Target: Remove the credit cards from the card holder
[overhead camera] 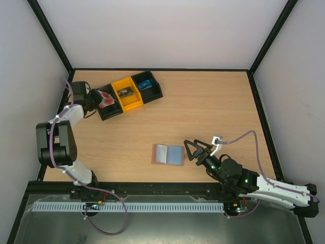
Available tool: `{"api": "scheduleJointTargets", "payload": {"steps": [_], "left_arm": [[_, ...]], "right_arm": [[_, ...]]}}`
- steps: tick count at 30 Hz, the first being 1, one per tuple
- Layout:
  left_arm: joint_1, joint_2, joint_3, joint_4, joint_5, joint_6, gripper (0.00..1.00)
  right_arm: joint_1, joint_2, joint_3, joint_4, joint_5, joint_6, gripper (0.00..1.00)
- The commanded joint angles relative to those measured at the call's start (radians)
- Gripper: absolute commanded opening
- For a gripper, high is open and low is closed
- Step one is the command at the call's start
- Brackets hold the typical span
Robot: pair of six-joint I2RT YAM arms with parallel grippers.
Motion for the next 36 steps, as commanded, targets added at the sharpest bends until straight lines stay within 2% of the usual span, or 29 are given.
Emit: {"api": "scheduleJointTargets", "payload": {"steps": [1,7,11,23,36], "left_arm": [[0.002,0.028,0.044,-0.011,-0.019,0.028,0.03],[-0.004,0.075,0.067,0.009,0.001,0.028,0.03],[-0.021,0.089,0.086,-0.009,-0.058,0.036,0.03],[-0.045,0.137,0.101,-0.023,-0.113,0.046,0.03],[-0.062,0.171,0.148,-0.066,-0.143,0.07,0.13]], "right_arm": [[0.0,0.003,-0.008,0.021,0.059,-0.012,0.98],[-0.001,0.009,-0.012,0.049,0.08,-0.024,0.97],[0.0,0.007,-0.014,0.039,0.084,-0.02,0.97],[0.0,0.0,-0.03,0.033,0.094,-0.022,0.97],[0.0,-0.007,-0.023,0.011,0.096,-0.041,0.98]]}}
